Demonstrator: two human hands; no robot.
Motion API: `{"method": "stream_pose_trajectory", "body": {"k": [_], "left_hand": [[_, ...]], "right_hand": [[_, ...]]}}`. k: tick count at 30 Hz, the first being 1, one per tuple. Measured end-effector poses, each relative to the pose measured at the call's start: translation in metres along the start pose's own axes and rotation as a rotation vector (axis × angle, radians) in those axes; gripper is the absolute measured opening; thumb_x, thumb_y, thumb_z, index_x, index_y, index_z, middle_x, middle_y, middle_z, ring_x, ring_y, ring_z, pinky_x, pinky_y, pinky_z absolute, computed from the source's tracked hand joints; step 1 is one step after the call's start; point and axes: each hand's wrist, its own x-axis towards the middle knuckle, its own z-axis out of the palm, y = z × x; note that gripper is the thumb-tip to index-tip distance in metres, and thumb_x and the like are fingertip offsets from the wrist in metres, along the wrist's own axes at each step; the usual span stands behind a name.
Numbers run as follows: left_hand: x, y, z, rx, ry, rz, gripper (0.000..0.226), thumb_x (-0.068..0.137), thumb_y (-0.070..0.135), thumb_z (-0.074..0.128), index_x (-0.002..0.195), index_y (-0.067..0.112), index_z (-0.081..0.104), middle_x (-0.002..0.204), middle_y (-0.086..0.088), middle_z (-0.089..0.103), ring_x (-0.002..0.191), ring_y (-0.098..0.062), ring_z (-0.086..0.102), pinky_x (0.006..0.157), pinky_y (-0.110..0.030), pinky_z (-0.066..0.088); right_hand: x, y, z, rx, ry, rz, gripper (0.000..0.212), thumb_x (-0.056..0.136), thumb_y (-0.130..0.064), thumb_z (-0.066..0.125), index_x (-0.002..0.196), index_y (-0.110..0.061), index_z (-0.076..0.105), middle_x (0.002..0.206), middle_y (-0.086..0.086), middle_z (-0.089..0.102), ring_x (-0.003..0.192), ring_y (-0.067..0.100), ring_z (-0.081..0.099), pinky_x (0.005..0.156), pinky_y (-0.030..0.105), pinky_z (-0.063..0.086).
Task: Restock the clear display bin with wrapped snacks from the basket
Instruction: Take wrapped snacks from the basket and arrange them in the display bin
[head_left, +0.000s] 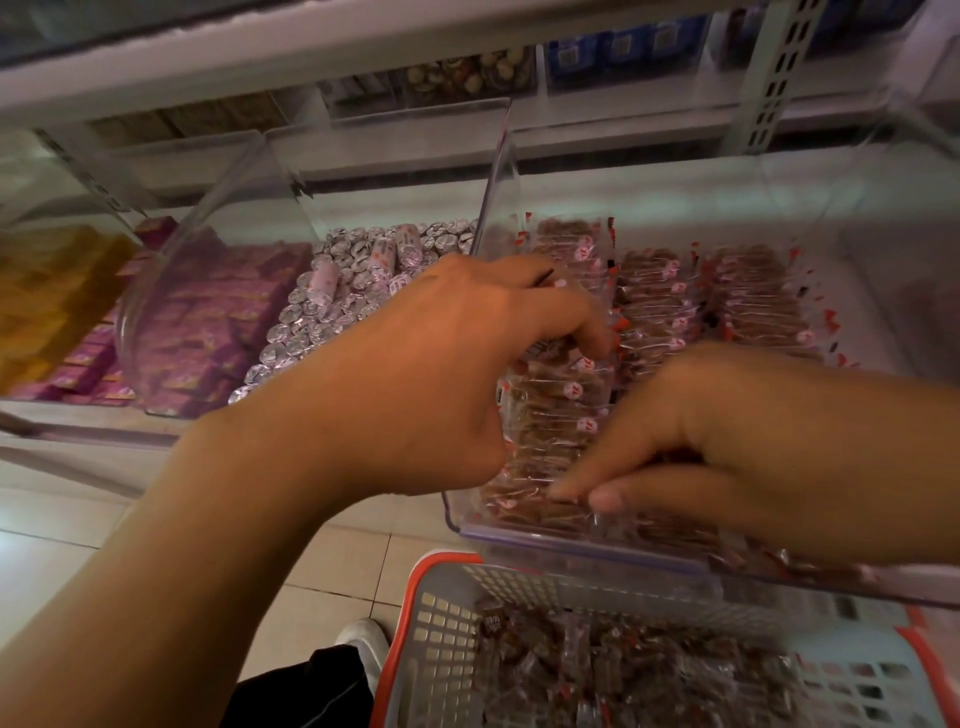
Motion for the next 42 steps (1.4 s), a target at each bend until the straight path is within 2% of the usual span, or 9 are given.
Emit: {"method": "stream_pose_trajectory", "body": {"k": [3, 6, 13, 16, 18, 21, 26, 31, 42], "left_hand": [[-0.016, 0.005, -0.01, 0.023, 0.101, 0.151, 0.043, 0.071, 0.009, 0.066, 0.11, 0.028, 0.064, 0.107, 0.007, 0.061, 0.091, -0.003, 0.056, 0.078, -0.02, 0.047], [-0.008, 0.021, -0.009, -0.016, 0.184, 0.146, 0.021, 0.086, 0.015, 0.058, 0.103, 0.026, 0.063, 0.101, 0.01, 0.059, 0.089, -0.003, 0.053, 0.078, -0.025, 0.044], [-0.003, 0.043, 0.0, -0.14, 0.351, 0.02, 0.028, 0.094, 0.014, 0.055, 0.107, 0.027, 0.033, 0.08, 0.008, 0.053, 0.069, -0.005, 0.052, 0.062, -0.027, 0.044], [-0.001, 0.048, 0.007, -0.169, 0.438, -0.063, 0.055, 0.092, 0.019, 0.06, 0.132, 0.022, 0.022, 0.114, -0.005, 0.06, 0.094, -0.017, 0.062, 0.085, -0.036, 0.05], [-0.001, 0.052, 0.019, -0.066, 0.467, -0.155, 0.077, 0.09, 0.031, 0.062, 0.147, 0.012, 0.014, 0.144, -0.014, 0.04, 0.126, -0.027, 0.047, 0.105, -0.034, 0.037], [-0.004, 0.06, 0.045, -0.008, 0.175, -0.301, 0.085, 0.094, 0.056, 0.04, 0.154, 0.009, 0.001, 0.161, -0.012, 0.009, 0.149, -0.027, 0.008, 0.121, -0.039, 0.01], [0.003, 0.049, 0.064, 0.083, -0.13, -0.412, 0.083, 0.094, 0.065, 0.01, 0.153, 0.011, -0.014, 0.161, -0.005, -0.02, 0.147, -0.02, -0.022, 0.119, -0.04, -0.013], [0.004, 0.045, 0.069, 0.146, -0.196, -0.409, 0.088, 0.091, 0.071, 0.007, 0.151, 0.012, -0.02, 0.157, -0.007, -0.029, 0.144, -0.022, -0.03, 0.118, -0.043, -0.016], [0.008, 0.048, 0.061, 0.139, -0.247, -0.436, 0.08, 0.095, 0.064, 0.007, 0.152, 0.014, -0.019, 0.158, -0.006, -0.029, 0.145, -0.022, -0.027, 0.119, -0.041, -0.014]], "right_hand": [[-0.009, 0.026, -0.013, 0.085, 0.354, 0.059, 0.025, 0.06, -0.061, 0.071, 0.077, -0.044, 0.072, 0.057, -0.023, 0.065, 0.048, -0.006, 0.059, 0.043, 0.011, 0.044], [-0.011, 0.038, -0.02, 0.204, 0.578, 0.143, 0.058, 0.041, -0.067, 0.076, 0.091, -0.042, 0.064, 0.082, -0.02, 0.069, 0.063, -0.004, 0.065, 0.058, 0.025, 0.054], [0.001, 0.037, -0.009, 0.415, 0.656, -0.004, 0.024, 0.07, -0.034, 0.083, 0.09, -0.028, 0.073, 0.084, 0.001, 0.076, 0.078, 0.027, 0.074, 0.076, 0.054, 0.059], [0.002, 0.045, -0.011, 0.354, 0.654, 0.096, 0.013, 0.076, -0.023, 0.083, 0.083, -0.023, 0.072, 0.076, 0.002, 0.073, 0.073, 0.02, 0.071, 0.074, 0.046, 0.059], [0.001, 0.053, -0.015, 0.087, 0.711, 0.241, 0.015, 0.078, -0.029, 0.081, 0.08, -0.021, 0.069, 0.071, -0.002, 0.067, 0.069, 0.013, 0.065, 0.065, 0.028, 0.053], [0.003, 0.058, -0.021, -0.179, 0.809, 0.459, 0.017, 0.077, -0.032, 0.077, 0.076, -0.017, 0.067, 0.07, -0.002, 0.061, 0.064, 0.012, 0.052, 0.051, 0.015, 0.031], [0.051, 0.072, -0.037, -0.225, 0.799, 0.692, 0.02, 0.084, -0.021, 0.07, 0.098, -0.006, 0.069, 0.096, 0.014, 0.066, 0.091, 0.03, 0.064, 0.067, 0.026, 0.039], [0.085, 0.094, -0.047, -0.278, 0.621, 0.691, 0.02, 0.089, -0.009, 0.065, 0.107, 0.0, 0.067, 0.112, 0.022, 0.067, 0.103, 0.034, 0.064, 0.073, 0.028, 0.041], [0.083, 0.099, -0.037, -0.512, 0.754, 0.565, 0.025, 0.091, -0.004, 0.061, 0.115, -0.009, 0.068, 0.116, 0.015, 0.067, 0.108, 0.032, 0.063, 0.096, 0.038, 0.052]]}}
